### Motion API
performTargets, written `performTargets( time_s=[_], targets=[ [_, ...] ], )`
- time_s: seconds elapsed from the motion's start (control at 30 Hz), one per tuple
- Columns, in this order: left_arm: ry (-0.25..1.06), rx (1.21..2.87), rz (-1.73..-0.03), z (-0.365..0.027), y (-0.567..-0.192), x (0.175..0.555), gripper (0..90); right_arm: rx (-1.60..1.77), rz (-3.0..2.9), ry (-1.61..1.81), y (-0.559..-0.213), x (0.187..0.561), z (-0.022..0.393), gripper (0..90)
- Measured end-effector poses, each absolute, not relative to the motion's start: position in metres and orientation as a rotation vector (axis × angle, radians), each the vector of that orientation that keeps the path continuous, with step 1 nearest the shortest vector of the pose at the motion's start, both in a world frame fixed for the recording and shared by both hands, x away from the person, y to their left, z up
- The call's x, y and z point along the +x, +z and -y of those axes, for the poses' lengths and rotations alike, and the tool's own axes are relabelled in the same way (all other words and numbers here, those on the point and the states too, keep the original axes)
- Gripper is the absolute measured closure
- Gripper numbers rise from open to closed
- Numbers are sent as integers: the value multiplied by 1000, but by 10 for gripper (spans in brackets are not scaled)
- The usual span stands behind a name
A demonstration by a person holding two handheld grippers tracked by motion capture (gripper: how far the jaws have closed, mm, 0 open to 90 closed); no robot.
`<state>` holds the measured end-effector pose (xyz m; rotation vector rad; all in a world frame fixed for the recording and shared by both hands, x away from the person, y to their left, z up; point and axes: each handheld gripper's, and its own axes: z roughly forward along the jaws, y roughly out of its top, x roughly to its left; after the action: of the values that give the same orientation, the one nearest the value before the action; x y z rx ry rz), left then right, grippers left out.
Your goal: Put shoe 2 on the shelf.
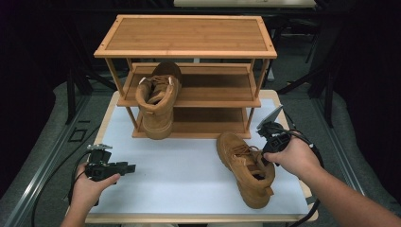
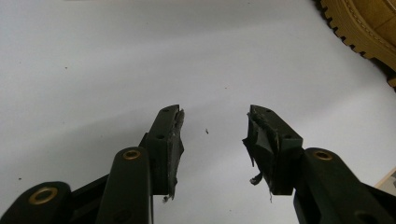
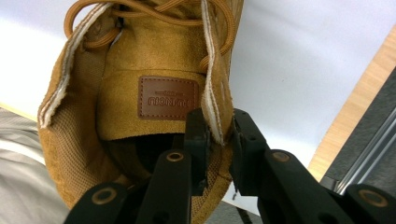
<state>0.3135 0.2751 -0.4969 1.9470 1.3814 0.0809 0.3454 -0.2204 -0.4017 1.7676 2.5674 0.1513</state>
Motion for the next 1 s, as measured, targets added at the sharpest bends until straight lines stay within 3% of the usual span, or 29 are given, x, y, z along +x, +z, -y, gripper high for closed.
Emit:
performTargets(
  time_s=[0.27,0.6,1.0],
  targets=[
    [69,1961,-1380,-274,-499,314,542,1824,-2588,23,-415,341,217,658],
    [70,1959,-1384,-273,-500,315,542,1947,-2555,-9,-433,332,221,692],
    [68,1955,-1391,-274,-500,315,542,2127,-2567,136,-427,331,225,778]
  ],
)
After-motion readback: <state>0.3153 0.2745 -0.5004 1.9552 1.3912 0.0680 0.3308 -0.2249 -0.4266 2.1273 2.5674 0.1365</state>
